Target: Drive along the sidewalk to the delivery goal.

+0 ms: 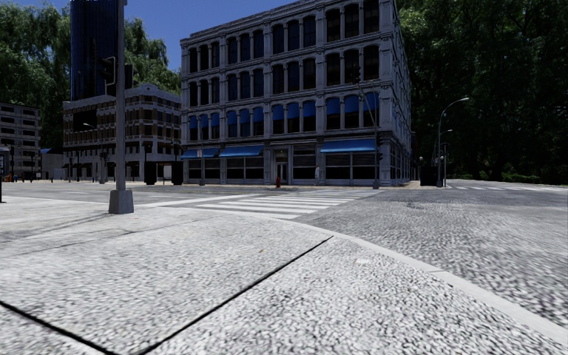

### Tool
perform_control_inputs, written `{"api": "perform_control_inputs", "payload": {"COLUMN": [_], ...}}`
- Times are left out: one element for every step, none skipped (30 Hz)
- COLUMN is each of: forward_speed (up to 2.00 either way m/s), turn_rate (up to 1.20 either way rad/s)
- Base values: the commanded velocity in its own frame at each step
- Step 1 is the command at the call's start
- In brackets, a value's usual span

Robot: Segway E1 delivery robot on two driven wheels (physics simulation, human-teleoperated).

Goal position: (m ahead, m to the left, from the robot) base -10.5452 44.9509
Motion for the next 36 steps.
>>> {"api": "perform_control_inputs", "payload": {"forward_speed": [0.00,0.00,0.00,0.00,0.00,0.00,0.00,0.00,0.00,0.00,0.00,0.00,0.00,0.00,0.00,0.00,0.00,0.00,0.00,0.00,0.00,0.00,0.00,0.00,0.00,0.00,0.00,0.00,0.00,0.00,0.07,0.19,0.23,0.23,0.47,0.83], "turn_rate": [0.00,0.00,0.00,0.00,0.00,0.00,0.00,0.00,0.00,0.00,0.00,0.00,0.00,0.00,0.00,0.00,0.00,0.00,0.00,0.00,0.00,0.00,0.00,0.00,0.00,0.00,0.00,0.00,0.00,0.00,0.00,0.00,0.00,0.00,0.04,0.12]}}
